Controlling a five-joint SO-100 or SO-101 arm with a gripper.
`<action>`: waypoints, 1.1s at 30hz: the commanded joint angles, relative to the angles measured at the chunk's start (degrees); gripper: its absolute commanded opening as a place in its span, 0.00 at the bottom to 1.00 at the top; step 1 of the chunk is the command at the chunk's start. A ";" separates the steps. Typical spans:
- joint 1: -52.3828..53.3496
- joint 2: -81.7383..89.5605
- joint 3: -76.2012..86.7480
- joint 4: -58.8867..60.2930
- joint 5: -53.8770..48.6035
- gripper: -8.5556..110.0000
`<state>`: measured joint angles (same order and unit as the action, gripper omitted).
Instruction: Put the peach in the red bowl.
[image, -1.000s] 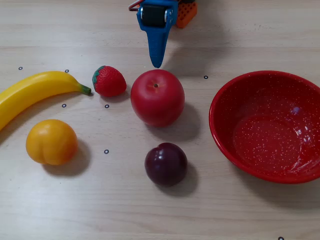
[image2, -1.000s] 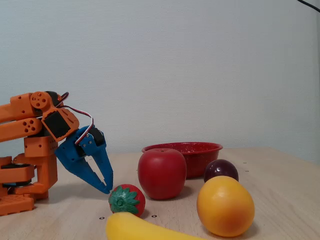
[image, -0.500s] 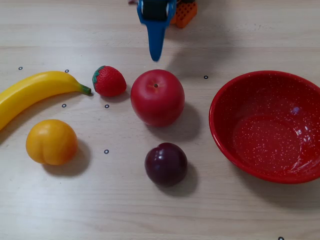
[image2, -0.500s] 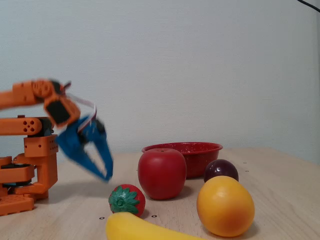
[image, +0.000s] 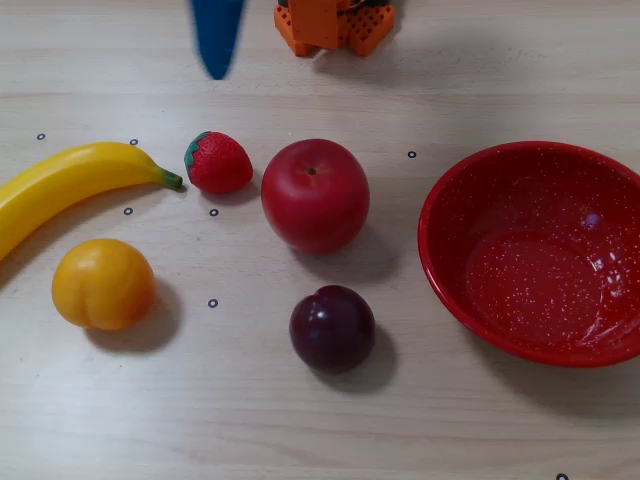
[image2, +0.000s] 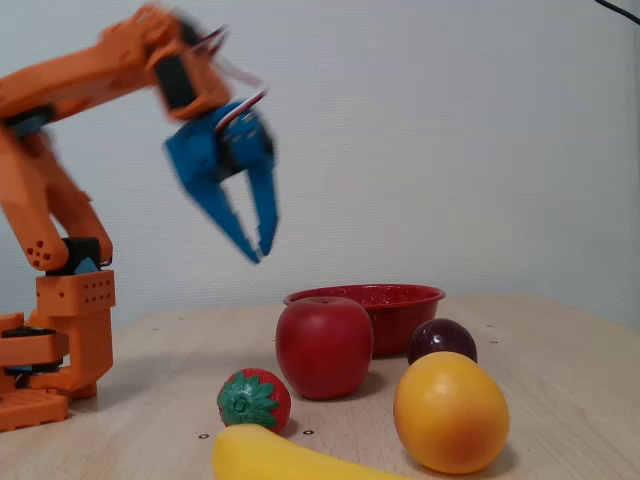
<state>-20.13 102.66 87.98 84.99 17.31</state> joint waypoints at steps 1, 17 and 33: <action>-3.08 -8.96 -17.93 1.05 2.55 0.07; -8.35 -50.19 -61.08 15.03 13.89 0.33; -9.76 -60.12 -63.37 11.69 16.35 0.60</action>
<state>-27.77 39.55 29.09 98.09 33.75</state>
